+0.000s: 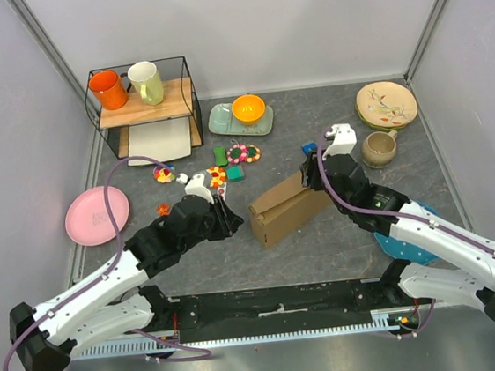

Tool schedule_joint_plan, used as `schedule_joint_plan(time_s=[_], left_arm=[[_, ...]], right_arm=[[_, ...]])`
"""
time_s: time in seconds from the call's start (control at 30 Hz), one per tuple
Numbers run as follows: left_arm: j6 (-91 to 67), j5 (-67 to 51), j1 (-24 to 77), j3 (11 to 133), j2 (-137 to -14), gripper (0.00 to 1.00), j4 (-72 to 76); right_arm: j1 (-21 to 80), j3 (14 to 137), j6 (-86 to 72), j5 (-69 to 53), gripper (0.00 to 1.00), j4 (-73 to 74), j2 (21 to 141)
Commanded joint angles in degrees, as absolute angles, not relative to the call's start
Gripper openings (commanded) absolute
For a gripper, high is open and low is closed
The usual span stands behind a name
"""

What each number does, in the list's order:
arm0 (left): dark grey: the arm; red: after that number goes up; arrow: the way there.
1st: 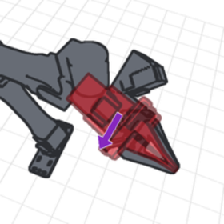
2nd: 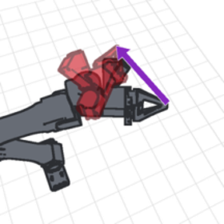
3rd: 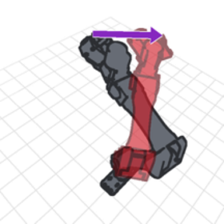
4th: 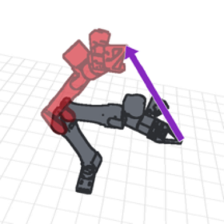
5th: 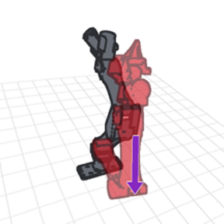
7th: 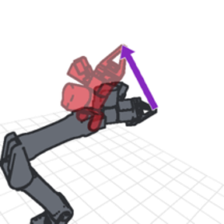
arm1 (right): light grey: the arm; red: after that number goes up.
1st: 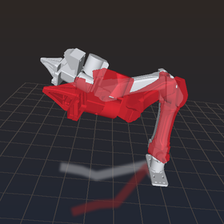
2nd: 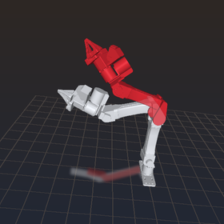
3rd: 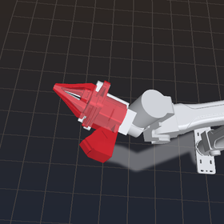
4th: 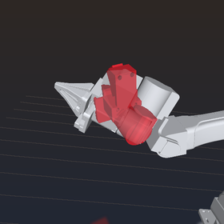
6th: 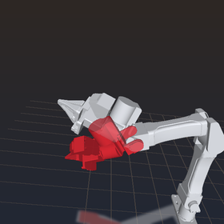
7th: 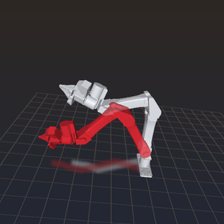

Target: Fold the paper box

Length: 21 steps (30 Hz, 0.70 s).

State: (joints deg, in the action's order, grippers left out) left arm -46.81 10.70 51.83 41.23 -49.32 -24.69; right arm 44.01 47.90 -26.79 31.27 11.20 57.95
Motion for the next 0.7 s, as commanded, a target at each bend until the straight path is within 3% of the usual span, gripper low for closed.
schedule_joint_plan(time_s=[0.0, 0.3, 0.67], left_arm=[[-45.8, 13.1, 51.8, 43.0, -50.5, 0.39, -22.1], [-41.3, 17.8, 51.8, 50.4, -51.3, 0.40, -15.6], [-33.8, 7.4, 51.8, 56.2, -64.9, 0.39, -7.5]], right_arm=[[43.9, 44.2, -27.3, 29.8, 0.55, 10.5, 58.7], [43.9, 40.3, -28.3, 25.0, 0.51, 9.2, 63.9], [44.6, 30.9, -36.5, 21.4, 0.49, 13.4, 55.7]])
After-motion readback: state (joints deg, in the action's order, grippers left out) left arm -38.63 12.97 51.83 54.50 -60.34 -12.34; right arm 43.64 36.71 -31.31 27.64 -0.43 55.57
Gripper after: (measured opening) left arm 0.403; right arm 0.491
